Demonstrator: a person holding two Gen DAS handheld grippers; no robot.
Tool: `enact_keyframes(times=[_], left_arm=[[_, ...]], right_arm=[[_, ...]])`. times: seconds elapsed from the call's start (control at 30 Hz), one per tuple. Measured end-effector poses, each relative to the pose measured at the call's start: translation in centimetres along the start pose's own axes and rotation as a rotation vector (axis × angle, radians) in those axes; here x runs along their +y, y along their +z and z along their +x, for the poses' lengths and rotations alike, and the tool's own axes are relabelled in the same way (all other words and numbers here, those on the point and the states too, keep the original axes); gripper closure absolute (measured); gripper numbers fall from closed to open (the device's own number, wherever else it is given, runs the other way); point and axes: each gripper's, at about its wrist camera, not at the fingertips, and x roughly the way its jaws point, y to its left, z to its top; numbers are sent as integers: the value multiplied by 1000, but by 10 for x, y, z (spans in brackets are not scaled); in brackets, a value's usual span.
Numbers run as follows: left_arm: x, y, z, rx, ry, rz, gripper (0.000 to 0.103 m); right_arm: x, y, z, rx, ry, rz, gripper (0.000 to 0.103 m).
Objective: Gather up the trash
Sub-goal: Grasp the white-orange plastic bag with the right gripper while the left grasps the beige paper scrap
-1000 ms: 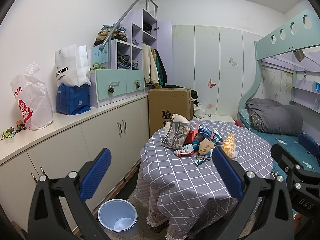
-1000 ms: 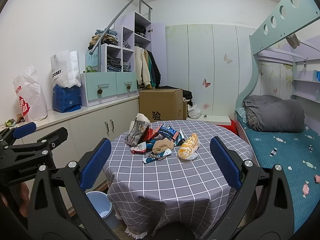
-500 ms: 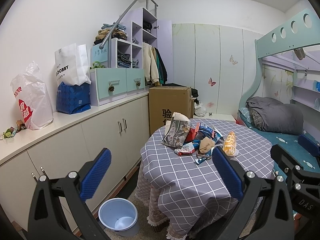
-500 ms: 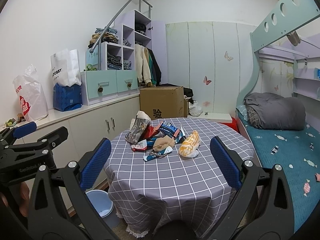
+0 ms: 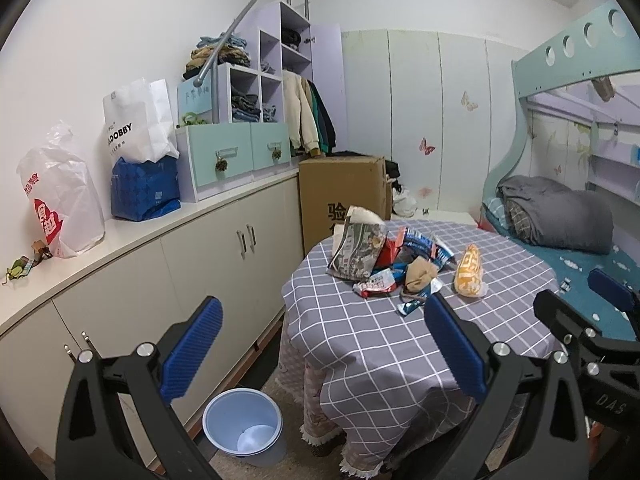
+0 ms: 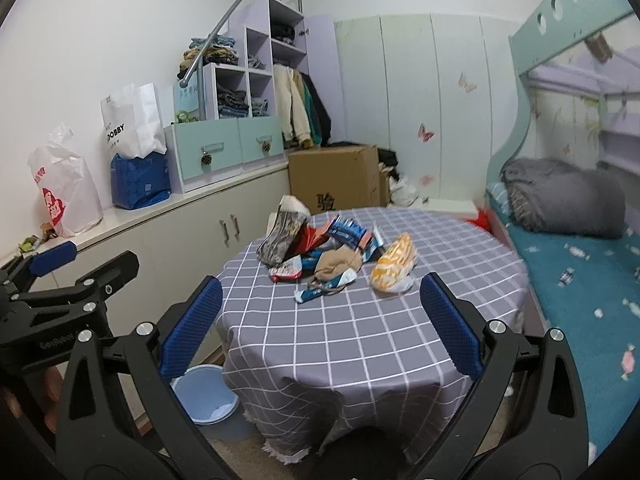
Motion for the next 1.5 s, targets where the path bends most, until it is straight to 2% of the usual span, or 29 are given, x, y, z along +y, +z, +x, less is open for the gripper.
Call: enact_keyframes(times=[0.1,0.27,0.43,0.67,0.73,0.8,0.87,0.97,1.0,1.17,1.23,1.3,1.33,1.4,1.5], left_arm=[[-2,-1,15,34,0,9,4],[-11,-7,57,137,-33,15,4],[-26,-13,107,239,-101,9,4],[-58,-12,164,311,-173,33,5],[-60,-7,176,326,-201,10,5],[-60,-1,186,334,-210,-13,8],[-66,9,194,316,-225,-12,18],[-84,22,212,321,-246,44,34],[-92,26,222,329,-262,64,35],[-119,33,255,373,-292,140,38],[-131,32,266,385,-296,190,38],[-140,32,274,395,-299,214,38],[-145,32,279,403,-308,224,39],[-154,30,290,420,-313,242,45],[-161,27,297,434,-310,263,53]], right_arm=[[-11,-3,17,50,11,38,6],[-32,-10,50,130,-14,79,6],[-60,-19,85,201,-52,125,6],[-94,-14,128,229,-95,151,6],[-100,-10,141,235,-103,151,6],[-107,-6,154,244,-97,160,6],[-113,-1,168,255,-101,169,6],[-120,8,188,273,-105,172,6],[-123,10,196,288,-96,177,7],[-133,16,240,389,-59,197,17],[-140,14,252,436,-23,208,32],[-144,11,265,479,-13,200,42],[-145,10,268,487,7,207,53],[-151,8,269,490,51,233,56],[-154,8,264,473,47,225,58]])
